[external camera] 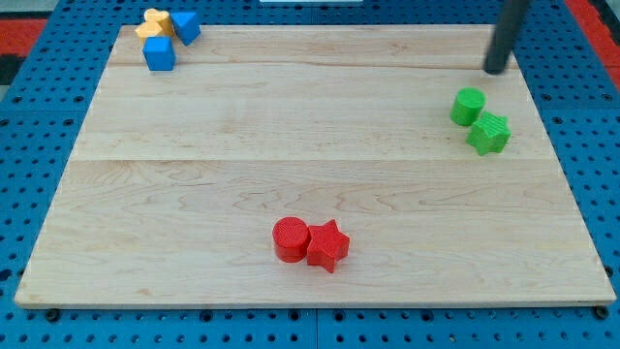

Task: Move the green circle towards the blue triangle

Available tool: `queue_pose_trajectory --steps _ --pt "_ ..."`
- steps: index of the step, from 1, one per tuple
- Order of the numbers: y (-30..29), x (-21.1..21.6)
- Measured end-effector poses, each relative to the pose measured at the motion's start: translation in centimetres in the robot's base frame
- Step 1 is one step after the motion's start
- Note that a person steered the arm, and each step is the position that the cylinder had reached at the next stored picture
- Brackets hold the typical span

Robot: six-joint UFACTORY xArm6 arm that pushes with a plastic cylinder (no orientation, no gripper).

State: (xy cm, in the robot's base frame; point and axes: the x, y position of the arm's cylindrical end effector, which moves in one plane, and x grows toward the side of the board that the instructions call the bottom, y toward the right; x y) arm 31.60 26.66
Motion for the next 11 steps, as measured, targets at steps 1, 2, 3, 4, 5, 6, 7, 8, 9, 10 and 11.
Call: queue_pose_trajectory --steps 1,2,3,4,5,6,7,8,9,10,11 --pt "-0.6 5.4" --pt "-5.3 5.3" --pt "-10.7 5.1" --pt "-15.9 4.0" --pt "-21.0 2.0" --pt "-26.4 -0.3" --pt "-31.6 -2.8" --pt "-34.8 -5.3" --pt "-36.1 -5.7" --pt "-36.6 -6.2" --pt "-38.2 -6.5"
